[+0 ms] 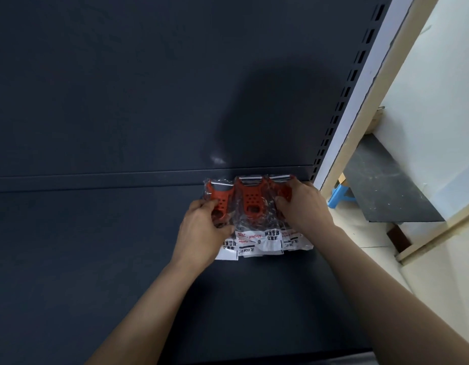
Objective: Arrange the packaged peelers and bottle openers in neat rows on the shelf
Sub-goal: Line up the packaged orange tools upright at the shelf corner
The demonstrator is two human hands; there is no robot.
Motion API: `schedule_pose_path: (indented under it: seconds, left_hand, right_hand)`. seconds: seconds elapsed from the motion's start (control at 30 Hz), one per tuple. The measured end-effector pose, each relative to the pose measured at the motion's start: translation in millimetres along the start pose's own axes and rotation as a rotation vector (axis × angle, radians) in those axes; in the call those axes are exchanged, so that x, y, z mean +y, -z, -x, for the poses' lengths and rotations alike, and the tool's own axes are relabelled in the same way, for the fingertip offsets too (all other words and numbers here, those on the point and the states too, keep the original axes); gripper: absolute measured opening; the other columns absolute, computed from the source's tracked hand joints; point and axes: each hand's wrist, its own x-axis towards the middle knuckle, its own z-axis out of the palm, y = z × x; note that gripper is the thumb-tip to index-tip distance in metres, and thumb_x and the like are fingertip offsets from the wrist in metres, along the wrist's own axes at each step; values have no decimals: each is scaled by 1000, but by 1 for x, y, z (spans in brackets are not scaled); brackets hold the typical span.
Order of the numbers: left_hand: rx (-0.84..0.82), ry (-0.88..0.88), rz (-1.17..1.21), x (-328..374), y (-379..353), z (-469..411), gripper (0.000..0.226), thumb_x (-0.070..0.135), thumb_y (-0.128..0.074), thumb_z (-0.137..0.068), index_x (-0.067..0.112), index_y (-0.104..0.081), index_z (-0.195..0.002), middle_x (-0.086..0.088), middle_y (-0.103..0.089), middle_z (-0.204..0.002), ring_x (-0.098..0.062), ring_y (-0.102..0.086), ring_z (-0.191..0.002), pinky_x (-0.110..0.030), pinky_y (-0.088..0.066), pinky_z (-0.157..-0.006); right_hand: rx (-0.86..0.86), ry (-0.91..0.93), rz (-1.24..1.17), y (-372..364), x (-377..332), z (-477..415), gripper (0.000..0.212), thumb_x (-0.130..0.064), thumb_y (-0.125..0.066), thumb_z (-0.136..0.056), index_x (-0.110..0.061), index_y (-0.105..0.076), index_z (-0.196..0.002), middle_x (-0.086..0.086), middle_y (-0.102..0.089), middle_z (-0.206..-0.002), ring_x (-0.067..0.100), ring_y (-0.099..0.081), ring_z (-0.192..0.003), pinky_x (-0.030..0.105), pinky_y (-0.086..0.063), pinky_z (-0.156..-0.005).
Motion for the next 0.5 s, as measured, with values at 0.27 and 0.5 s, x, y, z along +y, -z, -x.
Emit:
schedule_pose_path:
  seconds: [0.27, 0.5]
  left_hand:
    - [24, -87, -80, 1, 3, 2, 50, 12, -69, -80, 12, -56, -128, -5, -57, -121, -23, -59, -106, -32, -46, -95]
    - [70, -114, -54, -4, -1, 4, 49, 17, -74, -79, 17, -59, -125, -2, -56, -123, -16, -58, -103, -18, -40, -93]
  right_hand:
    - [-4, 21, -12, 1, 4, 0, 31, -32, -51, -91, -10, -53, -114, 14, -56, -106, 31, -54, -95, 33, -40, -75]
    - [-4, 34, -7, 1, 6, 1, 31, -33, -51, -92, -11, -54, -114, 14, -56, -107, 27, -53, -89, 32, -40, -74]
